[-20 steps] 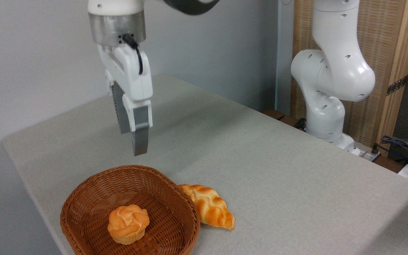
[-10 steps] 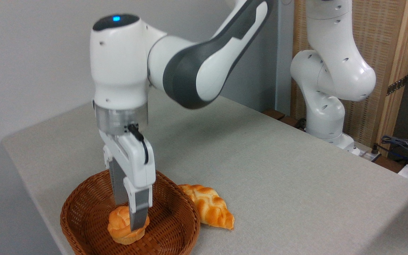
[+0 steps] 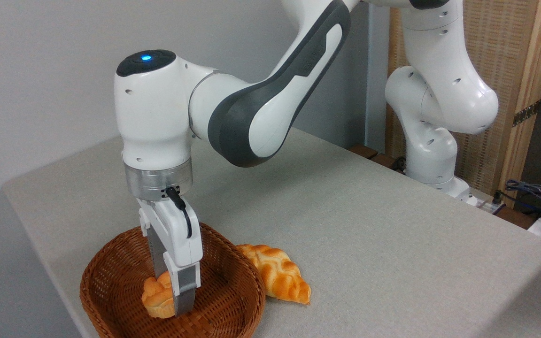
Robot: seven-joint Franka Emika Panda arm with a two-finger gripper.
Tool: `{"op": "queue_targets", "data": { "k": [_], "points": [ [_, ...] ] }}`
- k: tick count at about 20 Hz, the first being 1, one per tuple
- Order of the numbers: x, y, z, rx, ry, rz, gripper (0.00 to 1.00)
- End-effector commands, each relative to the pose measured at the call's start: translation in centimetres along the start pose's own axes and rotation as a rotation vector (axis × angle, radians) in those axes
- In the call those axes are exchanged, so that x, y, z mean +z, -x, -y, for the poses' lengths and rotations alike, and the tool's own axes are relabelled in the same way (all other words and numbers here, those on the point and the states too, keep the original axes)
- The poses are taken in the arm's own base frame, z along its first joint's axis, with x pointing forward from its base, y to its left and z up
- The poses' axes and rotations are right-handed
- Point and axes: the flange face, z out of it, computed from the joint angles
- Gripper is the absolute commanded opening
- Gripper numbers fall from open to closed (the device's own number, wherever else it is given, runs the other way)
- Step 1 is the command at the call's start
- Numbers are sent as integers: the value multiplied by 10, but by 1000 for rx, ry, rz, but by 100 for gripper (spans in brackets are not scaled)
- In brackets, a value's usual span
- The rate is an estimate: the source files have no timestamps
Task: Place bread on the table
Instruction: 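Close the gripper on the round orange bun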
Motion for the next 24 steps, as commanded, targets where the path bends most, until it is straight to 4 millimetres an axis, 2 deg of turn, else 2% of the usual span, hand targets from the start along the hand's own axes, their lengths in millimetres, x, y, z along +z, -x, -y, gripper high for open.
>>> {"op": "queue_targets", "data": {
  "k": [1,3,4,14,18,20,24],
  "points": [
    [12,-1,1,-6,11,-13,88],
    [13,2,3,-9,15,-13,41],
    [12,1,2,-7,13,-13,38],
    [13,1,2,-10,16,-11,38],
    [6,-1,2,-33,19,-18,35],
    [-3,-3,2,-64,49,-41,35],
    [-64,-14,8,-51,103,-23,35]
  ]
}}
